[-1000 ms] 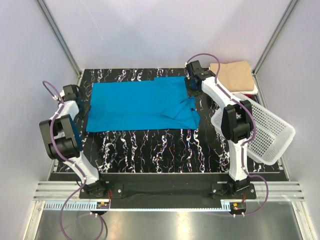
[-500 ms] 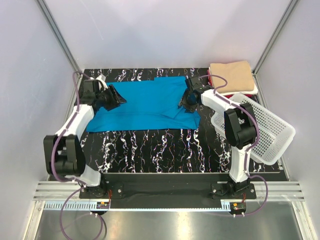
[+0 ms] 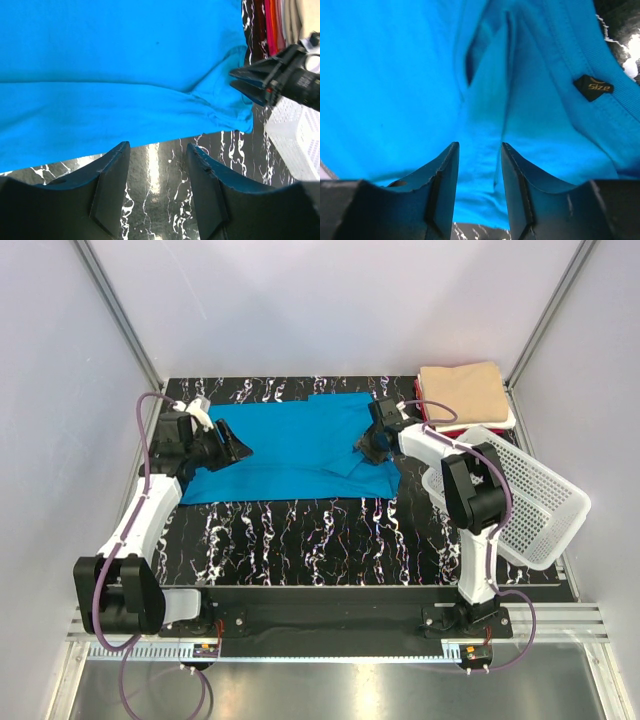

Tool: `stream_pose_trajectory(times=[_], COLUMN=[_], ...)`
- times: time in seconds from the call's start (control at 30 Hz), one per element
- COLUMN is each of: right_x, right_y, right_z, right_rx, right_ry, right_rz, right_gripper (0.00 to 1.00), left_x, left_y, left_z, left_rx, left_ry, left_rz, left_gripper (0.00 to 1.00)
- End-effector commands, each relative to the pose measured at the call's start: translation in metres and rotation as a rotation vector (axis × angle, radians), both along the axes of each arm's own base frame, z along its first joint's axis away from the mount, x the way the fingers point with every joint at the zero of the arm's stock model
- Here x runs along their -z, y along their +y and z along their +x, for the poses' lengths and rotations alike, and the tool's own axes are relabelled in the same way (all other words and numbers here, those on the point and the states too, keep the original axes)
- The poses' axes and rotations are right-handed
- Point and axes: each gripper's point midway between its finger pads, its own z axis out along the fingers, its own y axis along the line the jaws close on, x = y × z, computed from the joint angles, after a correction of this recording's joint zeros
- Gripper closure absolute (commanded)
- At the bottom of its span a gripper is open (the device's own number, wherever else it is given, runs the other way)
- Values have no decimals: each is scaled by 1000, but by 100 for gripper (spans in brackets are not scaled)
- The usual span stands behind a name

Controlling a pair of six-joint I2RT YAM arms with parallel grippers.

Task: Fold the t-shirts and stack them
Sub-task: Fold the tshirt

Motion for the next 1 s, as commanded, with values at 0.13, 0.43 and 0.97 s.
stream_pose_trajectory(times=[0.13,0.43,0.97], right_x=[17,25,-9], right_y=[1,2,10], right_z=[10,18,29], right_rx=[63,50,4], right_ry=[-2,-33,-120], right_rz=[-24,-32,-11], right_gripper=[57,80,100], left_x=[-12,-12,-8], left_y=[-9,-10,-13], left_z=[0,2,1], left_rx=[45,47,54], left_ry=[-52,-49,-36], left_rz=[-25,-30,-47], left_gripper=[46,45,45])
